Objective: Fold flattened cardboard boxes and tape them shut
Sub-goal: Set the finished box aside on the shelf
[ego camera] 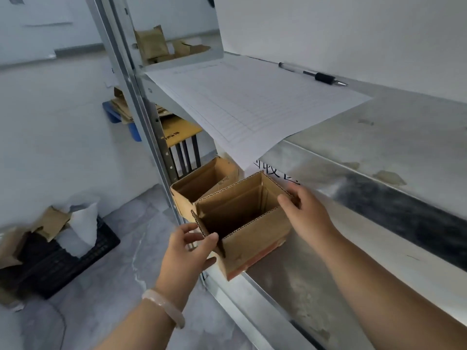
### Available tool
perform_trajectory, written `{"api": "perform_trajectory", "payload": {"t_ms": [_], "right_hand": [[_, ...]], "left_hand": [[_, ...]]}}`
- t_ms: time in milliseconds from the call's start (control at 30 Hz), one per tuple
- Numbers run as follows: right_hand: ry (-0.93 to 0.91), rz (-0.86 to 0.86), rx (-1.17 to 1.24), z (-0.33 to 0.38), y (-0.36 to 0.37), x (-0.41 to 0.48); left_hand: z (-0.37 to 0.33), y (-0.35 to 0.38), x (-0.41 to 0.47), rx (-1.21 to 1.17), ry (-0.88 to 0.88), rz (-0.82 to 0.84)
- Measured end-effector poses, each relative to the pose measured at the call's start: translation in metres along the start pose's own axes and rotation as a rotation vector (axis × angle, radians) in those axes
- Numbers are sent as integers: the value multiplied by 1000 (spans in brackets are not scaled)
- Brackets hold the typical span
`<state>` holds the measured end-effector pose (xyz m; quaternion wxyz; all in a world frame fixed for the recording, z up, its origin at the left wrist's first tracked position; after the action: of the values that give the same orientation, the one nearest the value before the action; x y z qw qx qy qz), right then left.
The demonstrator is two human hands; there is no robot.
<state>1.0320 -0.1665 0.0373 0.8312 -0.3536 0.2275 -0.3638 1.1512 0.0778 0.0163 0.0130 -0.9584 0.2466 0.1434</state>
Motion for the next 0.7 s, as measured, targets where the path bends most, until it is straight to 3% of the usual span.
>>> {"api": "perform_trajectory", "payload": {"t_ms": [133,233,367,467,600,700], "right_hand": [[75,-163,210,4,4,-28],[267,-275,347,-9,29,-62],[461,-132,751,-7,91,-73],[488,-100,988,10,113,-63],[477,-88,1022,23,128,-46],[461,-49,913,29,140,-39]], "left_hand": [[-14,-6,17,108,97,121],[-31,-20,36,296,271,145],[-42,-15,59,502,402,374],[-41,-11,65,551,472,512],[-46,-17,69,614,597,595],[-52,-20,84,604,637,621]]}}
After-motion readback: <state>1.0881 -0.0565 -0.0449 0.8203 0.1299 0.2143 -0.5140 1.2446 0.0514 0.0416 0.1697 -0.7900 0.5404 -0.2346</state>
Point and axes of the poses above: each hand's wrist, its own x-axis towards the middle knuckle, its own y-axis out of the palm, z = x × y, the point moved 7 cm from there along x, towards the middle knuckle, and after that the axes turned 8 degrees about -x, right-handed, at the moved point
